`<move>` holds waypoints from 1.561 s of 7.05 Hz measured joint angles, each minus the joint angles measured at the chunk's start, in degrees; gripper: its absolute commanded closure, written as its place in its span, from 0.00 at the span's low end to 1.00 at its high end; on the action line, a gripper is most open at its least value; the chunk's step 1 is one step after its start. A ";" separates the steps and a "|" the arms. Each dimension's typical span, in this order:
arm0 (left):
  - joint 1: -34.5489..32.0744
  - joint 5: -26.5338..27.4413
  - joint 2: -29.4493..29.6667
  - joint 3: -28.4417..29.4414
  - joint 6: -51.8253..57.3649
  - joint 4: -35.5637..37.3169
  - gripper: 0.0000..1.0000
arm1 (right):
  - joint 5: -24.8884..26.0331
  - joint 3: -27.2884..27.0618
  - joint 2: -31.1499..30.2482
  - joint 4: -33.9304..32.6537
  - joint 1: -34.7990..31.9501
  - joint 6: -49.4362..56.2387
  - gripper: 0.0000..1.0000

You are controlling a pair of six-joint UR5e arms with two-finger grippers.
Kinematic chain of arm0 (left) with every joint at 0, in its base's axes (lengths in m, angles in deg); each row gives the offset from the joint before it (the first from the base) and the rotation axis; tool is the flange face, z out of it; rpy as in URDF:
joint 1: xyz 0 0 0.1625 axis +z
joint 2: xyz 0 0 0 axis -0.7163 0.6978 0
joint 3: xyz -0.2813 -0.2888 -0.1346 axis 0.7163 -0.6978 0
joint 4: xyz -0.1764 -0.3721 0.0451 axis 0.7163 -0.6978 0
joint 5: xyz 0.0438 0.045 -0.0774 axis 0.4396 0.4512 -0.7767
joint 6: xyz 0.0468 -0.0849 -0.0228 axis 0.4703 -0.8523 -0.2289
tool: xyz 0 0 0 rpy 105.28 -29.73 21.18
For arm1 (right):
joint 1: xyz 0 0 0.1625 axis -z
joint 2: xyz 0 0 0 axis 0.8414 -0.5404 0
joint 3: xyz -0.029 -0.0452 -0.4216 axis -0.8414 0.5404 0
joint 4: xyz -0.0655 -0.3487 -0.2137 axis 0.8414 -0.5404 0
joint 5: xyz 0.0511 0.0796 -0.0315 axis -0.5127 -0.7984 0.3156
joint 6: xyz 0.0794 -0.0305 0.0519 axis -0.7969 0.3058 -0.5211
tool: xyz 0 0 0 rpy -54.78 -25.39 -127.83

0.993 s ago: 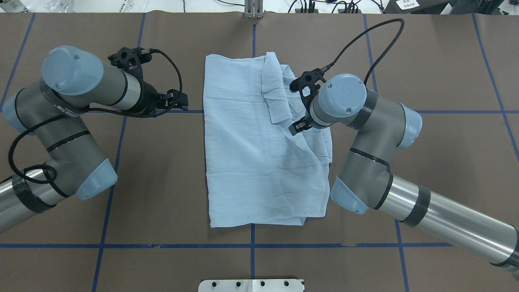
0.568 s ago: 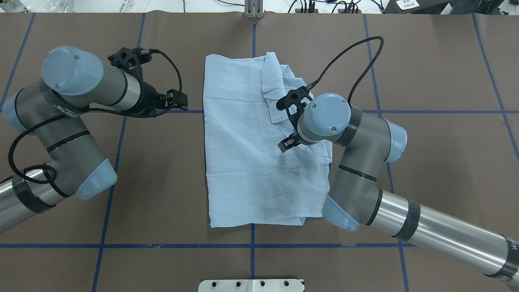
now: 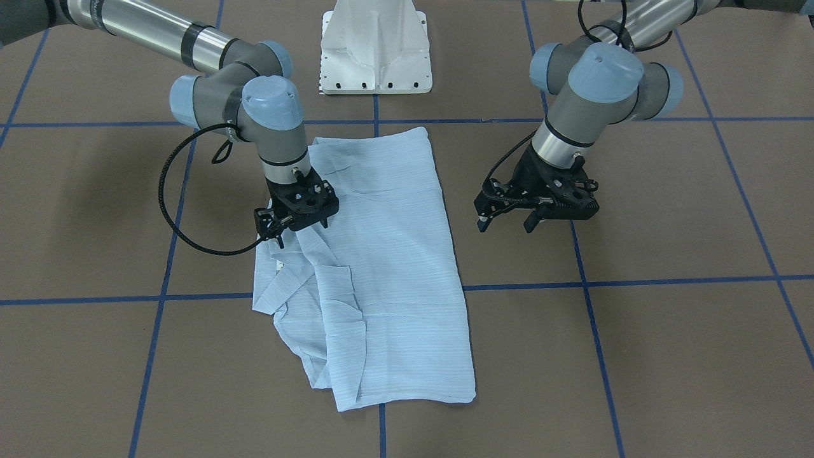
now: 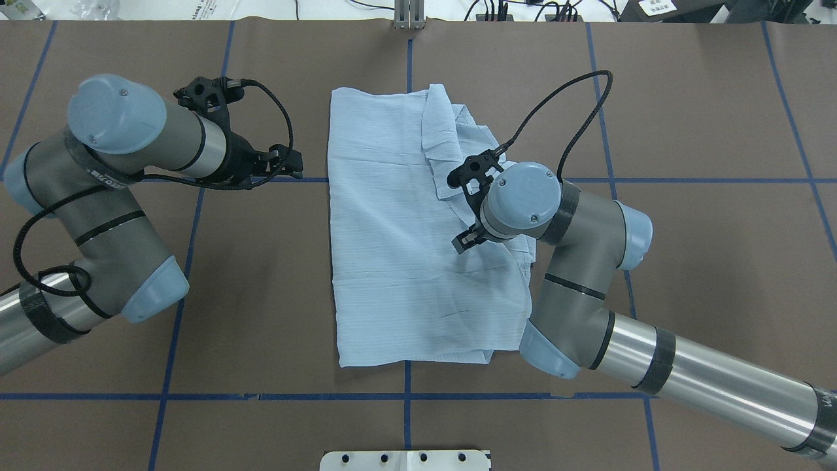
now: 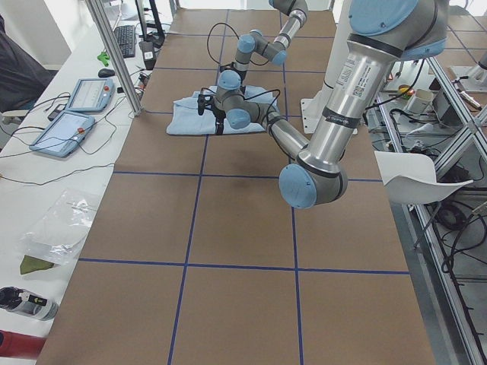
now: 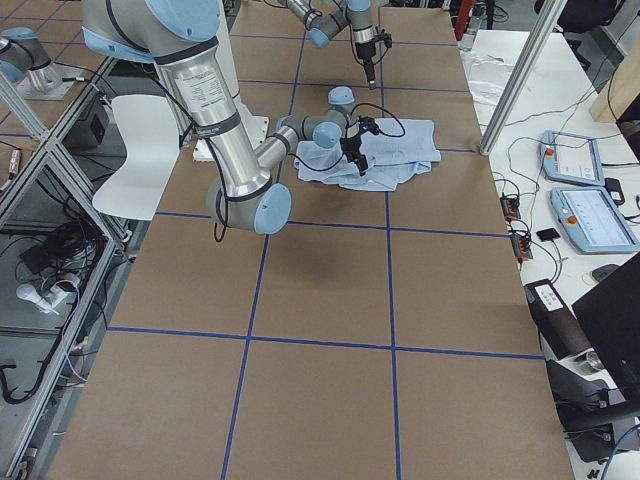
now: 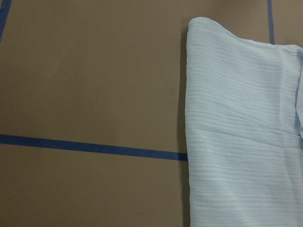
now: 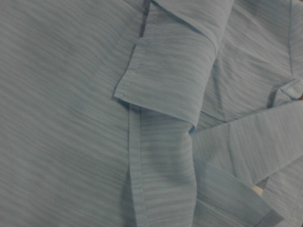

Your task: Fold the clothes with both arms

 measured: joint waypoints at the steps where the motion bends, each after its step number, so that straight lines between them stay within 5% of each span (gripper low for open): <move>1: 0.04 0.02 0.01 0.00 0.00 0.00 0.00 | 0.01 0.18 -0.19 -0.18 -0.24 0.12 0.00; 8: 0.24 0.03 0.48 0.00 -0.07 0.14 0.00 | -4.56 0.01 -7.31 0.35 -11.45 6.73 0.00; 11: 0.26 -0.03 0.47 0.00 0.15 0.01 0.00 | -6.54 0.53 -0.73 0.23 -13.22 6.61 0.00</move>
